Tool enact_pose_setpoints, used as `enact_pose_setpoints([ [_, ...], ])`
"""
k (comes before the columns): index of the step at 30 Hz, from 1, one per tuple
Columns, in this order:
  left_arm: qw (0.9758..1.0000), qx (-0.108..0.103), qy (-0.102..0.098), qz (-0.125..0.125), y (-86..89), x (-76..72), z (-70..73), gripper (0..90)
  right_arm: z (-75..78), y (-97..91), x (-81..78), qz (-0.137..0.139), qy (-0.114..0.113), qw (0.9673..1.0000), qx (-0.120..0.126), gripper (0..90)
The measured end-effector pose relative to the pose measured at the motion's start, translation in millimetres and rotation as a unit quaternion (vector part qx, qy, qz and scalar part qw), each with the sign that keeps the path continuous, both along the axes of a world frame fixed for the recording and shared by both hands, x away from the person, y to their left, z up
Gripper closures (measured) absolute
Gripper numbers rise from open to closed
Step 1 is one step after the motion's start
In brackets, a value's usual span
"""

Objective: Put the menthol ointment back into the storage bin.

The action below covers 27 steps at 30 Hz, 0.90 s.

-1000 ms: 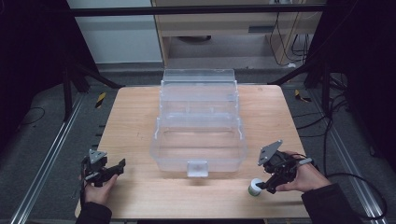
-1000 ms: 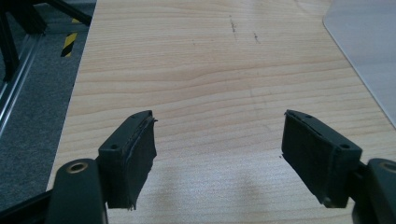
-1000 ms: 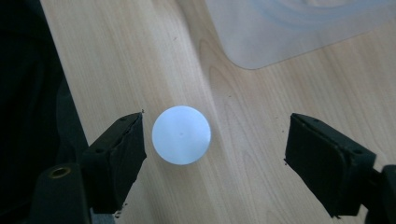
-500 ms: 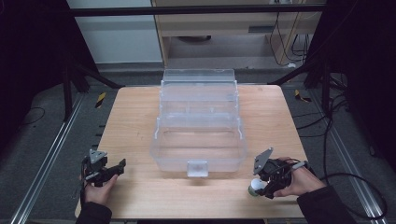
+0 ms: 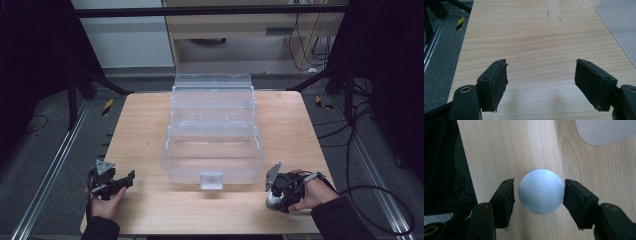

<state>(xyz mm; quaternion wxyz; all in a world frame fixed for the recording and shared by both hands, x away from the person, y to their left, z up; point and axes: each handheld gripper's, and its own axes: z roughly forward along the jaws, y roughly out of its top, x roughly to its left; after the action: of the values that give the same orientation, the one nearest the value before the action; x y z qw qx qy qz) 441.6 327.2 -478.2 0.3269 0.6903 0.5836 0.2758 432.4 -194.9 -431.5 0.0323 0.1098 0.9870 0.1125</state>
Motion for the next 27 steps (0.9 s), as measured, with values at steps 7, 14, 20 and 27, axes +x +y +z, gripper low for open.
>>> enact_pose_setpoints([
  [7,1.0,0.001,0.001,-0.003,-0.6,0.2,-0.3,25.7,-3.7,2.8,2.9,0.004,0.009,0.9999,-0.01,48.6],
  [14,1.0,0.002,0.001,-0.003,-0.4,0.2,-0.2,26.0,-3.7,4.6,3.7,-0.002,0.015,0.9997,-0.019,50.0],
  [20,1.0,0.002,0.0,-0.004,-0.7,0.1,-0.1,26.1,-2.8,7.0,4.5,0.001,0.021,0.9995,-0.024,50.3],
  [27,1.0,0.003,0.001,-0.004,-0.9,0.2,-0.3,26.2,5.9,4.8,4.3,-0.009,0.021,0.9996,-0.019,50.4],
])
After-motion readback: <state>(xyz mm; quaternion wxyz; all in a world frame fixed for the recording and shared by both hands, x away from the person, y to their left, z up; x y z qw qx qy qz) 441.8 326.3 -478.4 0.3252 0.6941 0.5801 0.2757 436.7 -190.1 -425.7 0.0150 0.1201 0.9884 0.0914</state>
